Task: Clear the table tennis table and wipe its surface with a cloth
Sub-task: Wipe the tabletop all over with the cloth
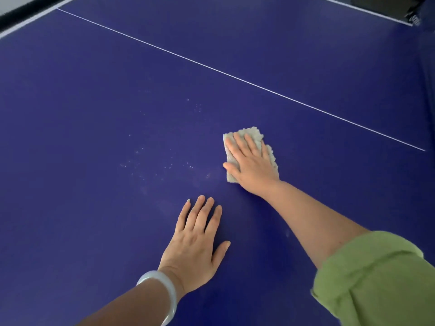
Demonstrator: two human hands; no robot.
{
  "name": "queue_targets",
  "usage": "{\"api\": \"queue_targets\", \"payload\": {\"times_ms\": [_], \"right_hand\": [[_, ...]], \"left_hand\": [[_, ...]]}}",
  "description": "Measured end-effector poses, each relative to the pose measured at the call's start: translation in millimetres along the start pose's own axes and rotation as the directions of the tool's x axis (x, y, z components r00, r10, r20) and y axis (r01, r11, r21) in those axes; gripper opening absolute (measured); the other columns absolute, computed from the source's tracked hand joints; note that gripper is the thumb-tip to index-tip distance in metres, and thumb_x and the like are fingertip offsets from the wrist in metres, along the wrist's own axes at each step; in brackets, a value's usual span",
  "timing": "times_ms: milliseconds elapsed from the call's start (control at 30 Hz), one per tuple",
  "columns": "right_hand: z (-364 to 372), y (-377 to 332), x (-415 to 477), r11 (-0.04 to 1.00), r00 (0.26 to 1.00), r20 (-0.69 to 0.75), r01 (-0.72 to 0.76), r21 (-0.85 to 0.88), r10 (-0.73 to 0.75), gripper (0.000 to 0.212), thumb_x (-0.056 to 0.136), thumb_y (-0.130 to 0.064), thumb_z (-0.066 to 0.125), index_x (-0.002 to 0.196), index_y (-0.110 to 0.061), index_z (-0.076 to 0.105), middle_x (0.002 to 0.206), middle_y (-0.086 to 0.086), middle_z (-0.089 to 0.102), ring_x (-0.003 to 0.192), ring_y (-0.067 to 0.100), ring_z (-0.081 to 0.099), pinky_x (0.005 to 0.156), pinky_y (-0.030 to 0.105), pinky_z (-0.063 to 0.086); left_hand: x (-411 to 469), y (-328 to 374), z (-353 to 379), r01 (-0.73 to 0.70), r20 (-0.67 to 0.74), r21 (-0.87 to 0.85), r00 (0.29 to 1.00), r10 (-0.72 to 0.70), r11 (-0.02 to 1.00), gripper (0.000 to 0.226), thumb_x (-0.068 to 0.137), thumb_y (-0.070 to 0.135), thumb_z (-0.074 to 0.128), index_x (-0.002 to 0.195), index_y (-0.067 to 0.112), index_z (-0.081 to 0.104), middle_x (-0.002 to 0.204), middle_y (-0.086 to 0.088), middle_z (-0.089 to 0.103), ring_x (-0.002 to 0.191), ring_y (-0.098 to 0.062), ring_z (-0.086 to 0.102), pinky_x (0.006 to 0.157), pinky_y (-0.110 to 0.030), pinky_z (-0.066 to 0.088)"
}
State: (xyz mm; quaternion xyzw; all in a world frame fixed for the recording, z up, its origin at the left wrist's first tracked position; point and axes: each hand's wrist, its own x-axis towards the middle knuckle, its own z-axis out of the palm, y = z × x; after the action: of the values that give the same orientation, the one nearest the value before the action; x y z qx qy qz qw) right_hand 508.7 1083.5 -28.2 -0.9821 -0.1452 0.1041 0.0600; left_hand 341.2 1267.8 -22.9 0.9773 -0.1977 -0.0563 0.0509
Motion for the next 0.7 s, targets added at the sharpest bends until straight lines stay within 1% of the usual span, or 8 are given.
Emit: {"api": "queue_targets", "payload": {"times_ms": [67, 133, 267, 333, 467, 533, 633, 700], "right_hand": [[2, 27, -30, 0.999, 0.999, -0.009, -0.044, 0.003, 0.044, 0.064, 0.098, -0.058, 0.011, 0.154, -0.039, -0.013, 0.163, -0.015, -0.016, 0.149, 0.010, -0.020, 0.120, 0.051, -0.005], [-1, 68, -65, 0.961, 0.962, -0.005, -0.273, 0.053, 0.274, 0.062, 0.100, -0.055, 0.015, 0.155, -0.039, -0.010, 0.163, -0.016, -0.014, 0.150, 0.009, -0.016, 0.120, 0.051, -0.003], [3, 95, -140, 0.745, 0.745, -0.057, -0.655, 0.129, 0.664, 0.061, 0.101, -0.045, 0.014, 0.157, -0.032, -0.006, 0.166, -0.006, -0.002, 0.152, 0.012, -0.008, 0.122, 0.053, 0.005], [15, 61, -159, 0.798, 0.800, -0.053, -0.588, 0.132, 0.598, 0.061, 0.102, -0.046, 0.014, 0.156, -0.036, -0.011, 0.165, -0.009, -0.008, 0.151, 0.011, -0.012, 0.122, 0.051, 0.001], [40, 6, -200, 0.996, 0.994, -0.073, -0.087, 0.001, 0.086, 0.060, 0.103, -0.051, 0.013, 0.157, -0.034, -0.006, 0.165, -0.014, -0.009, 0.152, 0.011, -0.010, 0.121, 0.043, -0.006], [42, 27, -221, 0.979, 0.977, -0.079, -0.200, -0.025, 0.198, 0.059, 0.103, -0.053, 0.007, 0.156, -0.035, -0.010, 0.164, -0.015, -0.011, 0.151, 0.009, -0.012, 0.122, 0.044, -0.003], [39, 50, -249, 0.667, 0.664, -0.071, -0.736, 0.118, 0.745, 0.062, 0.095, -0.055, 0.001, 0.151, -0.037, -0.017, 0.165, -0.009, -0.009, 0.152, 0.012, -0.011, 0.122, 0.051, 0.006], [41, 29, -250, 0.527, 0.523, -0.075, -0.825, 0.206, 0.849, 0.062, 0.097, -0.053, 0.007, 0.151, -0.031, -0.015, 0.166, -0.003, -0.004, 0.153, 0.017, -0.006, 0.121, 0.056, 0.007]], "left_hand": [[0, 0, 0, 0.008, 0.000, -0.001, 1.000, -0.008, 1.000, 0.067, 0.097, 0.054, 0.035, 0.148, 0.010, 0.039, 0.154, -0.011, 0.037, 0.147, -0.031, 0.026, 0.116, -0.050, 0.019], [-1, 0, 0, 0.008, 0.010, -0.003, 1.000, -0.008, 1.000, 0.067, 0.097, 0.053, 0.033, 0.147, 0.009, 0.040, 0.153, -0.012, 0.038, 0.146, -0.031, 0.027, 0.117, -0.052, 0.023], [-2, 1, 2, 0.004, 0.028, 0.005, 1.000, -0.004, 1.000, 0.068, 0.097, 0.054, 0.030, 0.147, 0.009, 0.040, 0.153, -0.014, 0.038, 0.146, -0.032, 0.026, 0.118, -0.053, 0.023], [-2, 1, 2, -0.002, 0.020, 0.016, 1.000, 0.002, 1.000, 0.068, 0.097, 0.054, 0.029, 0.147, 0.008, 0.040, 0.152, -0.014, 0.038, 0.146, -0.032, 0.027, 0.118, -0.053, 0.021], [-2, 2, 1, -0.001, 0.006, 0.019, 1.000, 0.001, 1.000, 0.069, 0.097, 0.054, 0.027, 0.147, 0.008, 0.041, 0.152, -0.015, 0.039, 0.145, -0.033, 0.028, 0.119, -0.053, 0.022], [-2, 2, 0, 0.001, 0.010, 0.021, 1.000, -0.001, 1.000, 0.069, 0.097, 0.054, 0.025, 0.146, 0.007, 0.041, 0.151, -0.015, 0.040, 0.145, -0.034, 0.030, 0.118, -0.054, 0.025], [-2, 1, 1, -0.008, 0.012, 0.023, 1.000, 0.008, 1.000, 0.069, 0.097, 0.053, 0.026, 0.146, 0.007, 0.042, 0.150, -0.016, 0.041, 0.144, -0.035, 0.031, 0.117, -0.055, 0.026], [-2, 1, 2, -0.009, 0.012, 0.027, 1.000, 0.009, 1.000, 0.069, 0.097, 0.054, 0.026, 0.146, 0.007, 0.041, 0.150, -0.016, 0.040, 0.144, -0.034, 0.029, 0.118, -0.054, 0.024]]}}
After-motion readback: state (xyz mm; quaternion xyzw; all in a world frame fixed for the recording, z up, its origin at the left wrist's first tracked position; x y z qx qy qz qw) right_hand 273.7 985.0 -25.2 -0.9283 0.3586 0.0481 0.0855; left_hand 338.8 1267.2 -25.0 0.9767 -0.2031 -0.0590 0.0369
